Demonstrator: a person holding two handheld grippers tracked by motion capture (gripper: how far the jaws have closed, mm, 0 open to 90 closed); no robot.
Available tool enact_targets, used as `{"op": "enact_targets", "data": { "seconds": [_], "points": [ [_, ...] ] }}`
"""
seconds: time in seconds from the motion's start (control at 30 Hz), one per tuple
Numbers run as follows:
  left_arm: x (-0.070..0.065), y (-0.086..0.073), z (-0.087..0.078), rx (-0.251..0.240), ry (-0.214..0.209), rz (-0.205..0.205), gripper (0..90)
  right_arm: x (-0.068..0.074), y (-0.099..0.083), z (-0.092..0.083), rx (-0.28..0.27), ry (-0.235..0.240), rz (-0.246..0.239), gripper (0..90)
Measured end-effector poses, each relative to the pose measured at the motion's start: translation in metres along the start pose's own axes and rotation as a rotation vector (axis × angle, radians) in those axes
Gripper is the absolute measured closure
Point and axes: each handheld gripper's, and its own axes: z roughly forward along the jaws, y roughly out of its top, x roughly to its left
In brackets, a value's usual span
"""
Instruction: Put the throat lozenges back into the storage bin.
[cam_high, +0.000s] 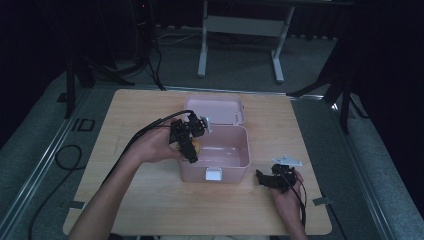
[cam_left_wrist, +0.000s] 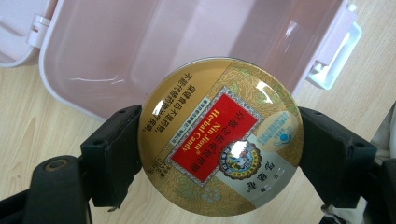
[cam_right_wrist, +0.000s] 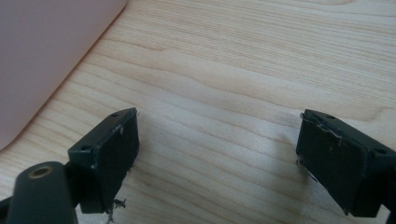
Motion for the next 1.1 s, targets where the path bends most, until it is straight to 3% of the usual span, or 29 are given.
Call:
{"op": "enact_targets", "data": {
  "seconds": [0.47, 0.63, 0.8, 1.1],
  "points": [
    [-0.001, 0.009, 0.001, 0.003, 0.002, -0.005, 20.1, 0.0, 0.0, 0.0, 0.0, 0.0, 0.001, 13.0],
    [0.0, 0.01, -0.001, -0.021, 0.04, -0.023, 15.2, 0.0, 0.0, 0.0, 0.0, 0.0, 0.001, 13.0],
    [0.001, 0.006, -0.007, -0.044, 0.056, -0.023, 15.3, 0.0, 0.0, 0.0, 0.001, 0.002, 0.0, 13.0],
    [0.005, -0.013, -0.029, -0.11, 0.106, -0.07, 16.6, 0.0, 0.0, 0.0, 0.0, 0.002, -0.001, 12.9]
  ]
}}
